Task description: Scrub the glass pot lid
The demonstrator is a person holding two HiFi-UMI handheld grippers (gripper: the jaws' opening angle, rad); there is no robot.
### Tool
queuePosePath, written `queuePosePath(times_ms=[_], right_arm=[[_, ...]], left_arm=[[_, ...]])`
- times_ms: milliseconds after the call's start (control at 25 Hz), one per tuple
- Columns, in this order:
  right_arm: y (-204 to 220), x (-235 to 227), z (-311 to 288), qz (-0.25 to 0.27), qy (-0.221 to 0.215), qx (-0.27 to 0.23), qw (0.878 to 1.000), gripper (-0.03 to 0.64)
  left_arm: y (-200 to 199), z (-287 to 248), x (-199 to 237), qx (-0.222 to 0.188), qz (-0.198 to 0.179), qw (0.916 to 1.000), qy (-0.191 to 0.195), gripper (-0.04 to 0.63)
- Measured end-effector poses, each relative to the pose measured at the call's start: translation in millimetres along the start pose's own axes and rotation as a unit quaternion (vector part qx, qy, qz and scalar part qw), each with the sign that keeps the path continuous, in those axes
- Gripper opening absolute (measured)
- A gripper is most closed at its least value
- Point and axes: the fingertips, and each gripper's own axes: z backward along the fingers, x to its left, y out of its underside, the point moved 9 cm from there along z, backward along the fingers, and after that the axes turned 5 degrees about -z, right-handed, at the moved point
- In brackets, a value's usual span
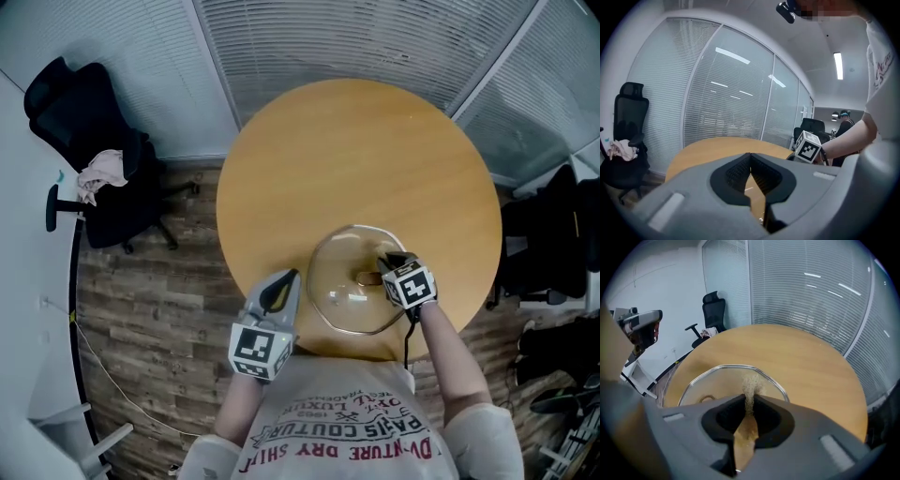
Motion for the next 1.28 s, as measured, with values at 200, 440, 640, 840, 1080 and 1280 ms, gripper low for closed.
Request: queuePosePath(times_ms=[200,440,640,840,1080,1280], right_arm=[[-5,-1,-21,0.010,-0.008,0.065,0.998,0.054],[-19,8,-34,0.025,-0.018,0.117,0.993,0.054],[-29,15,-39,0.027,-0.026,0.130,0.991,0.054],[-31,29,-41,0.048,-0.029,0.144,0.988,0.054],[-40,49,-44,0.096,-0.031,0.158,0.982,0.054],[-43,72,-49,0.126,-0.033,0.157,0.979,0.054]], left_arm=[[13,1,8,0.010,0.010,0.9998,-0.013,0.008],[15,7,15,0.001,-0.001,1.0000,-0.004,0.008],[11,9,15,-0.009,-0.003,1.0000,-0.001,0.008],[14,15,15,-0.010,-0.003,0.9999,-0.007,0.008],[14,22,12,-0.008,-0.006,0.9999,-0.005,0.008],[17,35,17,-0.008,-0.003,0.9999,-0.015,0.008]])
